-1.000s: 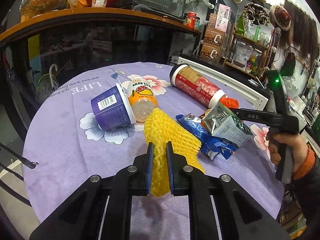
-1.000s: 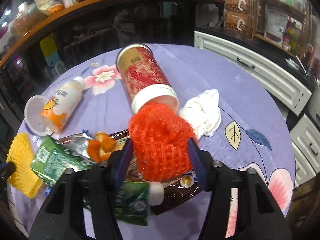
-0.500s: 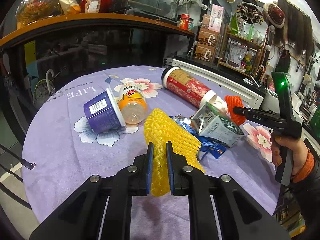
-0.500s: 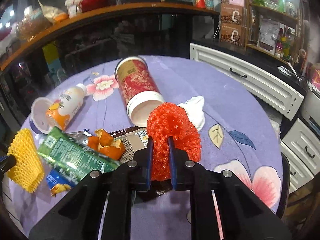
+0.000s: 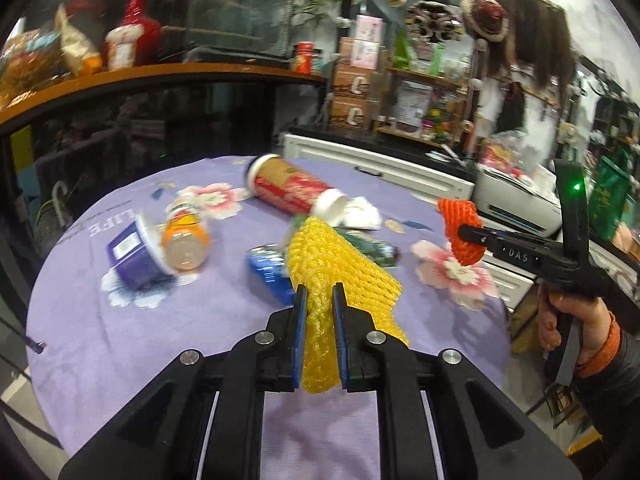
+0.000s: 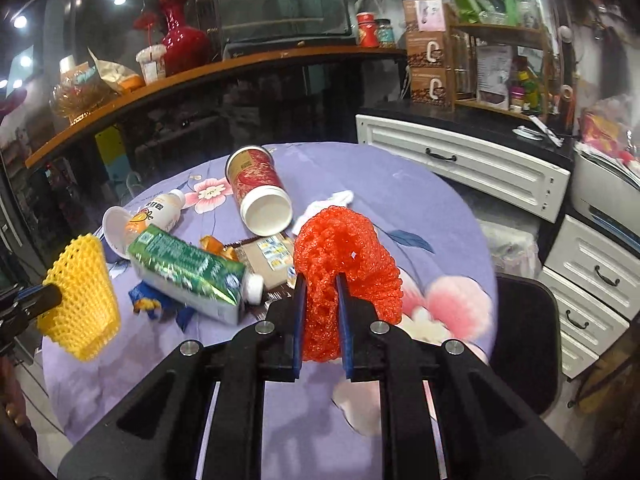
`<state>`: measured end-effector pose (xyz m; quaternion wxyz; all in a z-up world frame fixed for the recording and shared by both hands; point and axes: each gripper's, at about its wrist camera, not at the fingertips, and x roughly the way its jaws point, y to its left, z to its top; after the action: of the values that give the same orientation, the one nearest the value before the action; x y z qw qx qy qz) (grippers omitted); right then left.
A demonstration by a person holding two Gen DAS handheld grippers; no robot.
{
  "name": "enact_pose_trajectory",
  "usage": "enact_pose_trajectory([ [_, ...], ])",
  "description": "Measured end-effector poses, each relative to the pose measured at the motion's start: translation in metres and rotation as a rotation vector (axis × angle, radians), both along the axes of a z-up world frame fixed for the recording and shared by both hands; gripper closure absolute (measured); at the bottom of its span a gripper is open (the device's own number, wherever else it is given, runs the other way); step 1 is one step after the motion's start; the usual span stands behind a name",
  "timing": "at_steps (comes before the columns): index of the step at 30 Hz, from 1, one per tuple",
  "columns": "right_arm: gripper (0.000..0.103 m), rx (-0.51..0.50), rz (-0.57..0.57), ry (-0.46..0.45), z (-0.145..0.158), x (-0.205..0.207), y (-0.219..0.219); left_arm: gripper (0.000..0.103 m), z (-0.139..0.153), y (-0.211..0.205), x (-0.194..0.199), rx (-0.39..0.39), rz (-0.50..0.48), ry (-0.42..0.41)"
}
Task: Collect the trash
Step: 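Carry both nets to the bin while the right tool drops the orange net inside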
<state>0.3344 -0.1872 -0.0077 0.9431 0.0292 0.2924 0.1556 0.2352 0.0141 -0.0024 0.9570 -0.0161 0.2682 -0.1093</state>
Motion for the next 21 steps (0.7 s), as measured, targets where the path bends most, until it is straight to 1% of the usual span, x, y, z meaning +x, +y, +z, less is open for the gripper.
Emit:
enact_pose_trajectory([
  [3,0.088,0.018,-0.018,0.007,-0.003,-0.017,-0.019,0.090,0.002,-0.021,0.000,0.011,-0.052,-0.008],
  [8,0.088,0.027,-0.061,0.013,-0.011,-0.040,-0.052,0.090,-0.002,-0.062,0.009,0.022,-0.144,0.013],
  [13,0.088,0.027,-0.146,0.026,-0.025,-0.058,-0.094,0.090,-0.004,-0.101,0.020,-0.008,-0.227,0.029],
  [18,0.088,0.033,-0.224,0.055,-0.040,-0.062,-0.133,0.090,-0.007,-0.149,0.033,-0.017,-0.309,0.034],
  [21,0.088,0.041,-0.264,0.080,-0.056,-0.058,-0.155,0.090,-0.010,-0.175,0.040,-0.020,-0.348,0.043],
])
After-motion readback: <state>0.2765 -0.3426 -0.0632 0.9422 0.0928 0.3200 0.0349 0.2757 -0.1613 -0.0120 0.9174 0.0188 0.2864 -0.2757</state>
